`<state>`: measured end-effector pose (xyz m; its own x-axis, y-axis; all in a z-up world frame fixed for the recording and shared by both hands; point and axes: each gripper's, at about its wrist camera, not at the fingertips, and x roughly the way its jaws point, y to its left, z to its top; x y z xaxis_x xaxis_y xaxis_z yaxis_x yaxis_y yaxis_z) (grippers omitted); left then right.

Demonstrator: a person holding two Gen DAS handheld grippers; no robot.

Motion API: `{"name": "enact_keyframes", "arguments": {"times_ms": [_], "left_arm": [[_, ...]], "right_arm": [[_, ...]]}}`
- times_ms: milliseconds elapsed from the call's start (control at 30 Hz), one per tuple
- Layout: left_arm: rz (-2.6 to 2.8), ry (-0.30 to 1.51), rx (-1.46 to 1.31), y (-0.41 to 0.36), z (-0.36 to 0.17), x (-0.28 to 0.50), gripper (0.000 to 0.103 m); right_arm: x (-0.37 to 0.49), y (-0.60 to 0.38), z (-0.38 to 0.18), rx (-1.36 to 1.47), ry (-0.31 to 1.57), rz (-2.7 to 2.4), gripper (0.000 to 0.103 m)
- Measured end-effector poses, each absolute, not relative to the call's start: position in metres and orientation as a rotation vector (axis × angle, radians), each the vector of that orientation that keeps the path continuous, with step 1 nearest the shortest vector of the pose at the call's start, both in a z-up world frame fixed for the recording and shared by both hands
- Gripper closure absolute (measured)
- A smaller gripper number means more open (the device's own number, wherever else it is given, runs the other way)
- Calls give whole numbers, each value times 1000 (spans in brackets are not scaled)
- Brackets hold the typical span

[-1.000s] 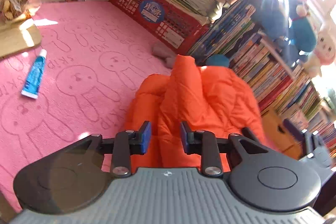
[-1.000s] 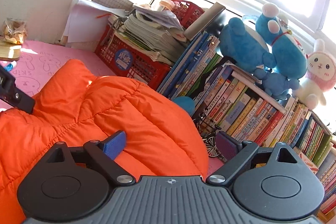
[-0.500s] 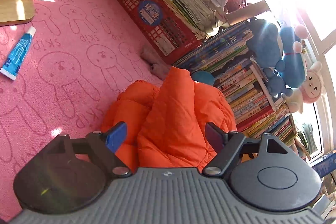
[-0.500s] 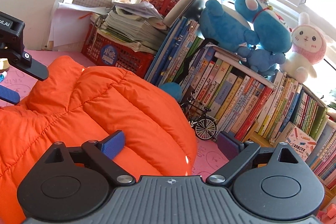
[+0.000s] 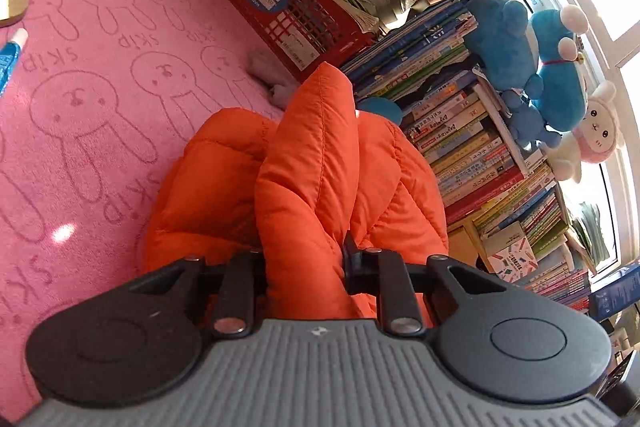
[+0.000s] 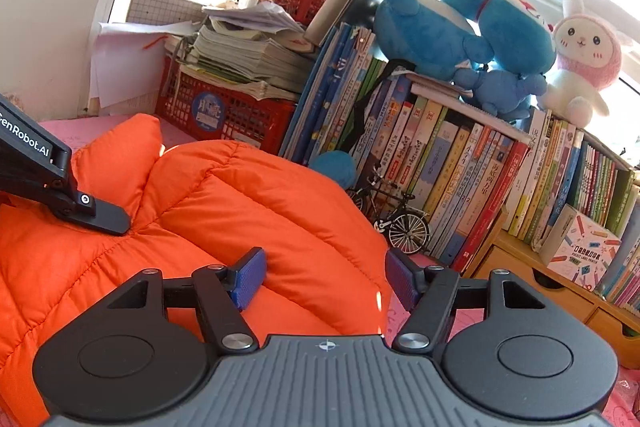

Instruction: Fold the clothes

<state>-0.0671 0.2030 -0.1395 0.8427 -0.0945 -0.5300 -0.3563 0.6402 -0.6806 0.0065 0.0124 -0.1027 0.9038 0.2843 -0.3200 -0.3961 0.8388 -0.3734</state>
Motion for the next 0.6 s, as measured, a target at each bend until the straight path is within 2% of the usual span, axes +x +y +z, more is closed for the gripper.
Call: {"name": "enact_keyframes", "arguments": {"times_ms": [233,300,400,600], "left_arm": [[216,582,-702,193,-141,-64,80],[229,586,-646,190,-142,-63,77],[249,590,-562,186,-143,-61,71],[272,595,-425,176,-146,-56,66]], "right_arm": [[-10,50,-110,-557,115,470,22],[-16,60,-115,-588,92,503,17],[-20,71,-134,-680,73,501,17],[-7,54,-152,-744,84,482,18]]}}
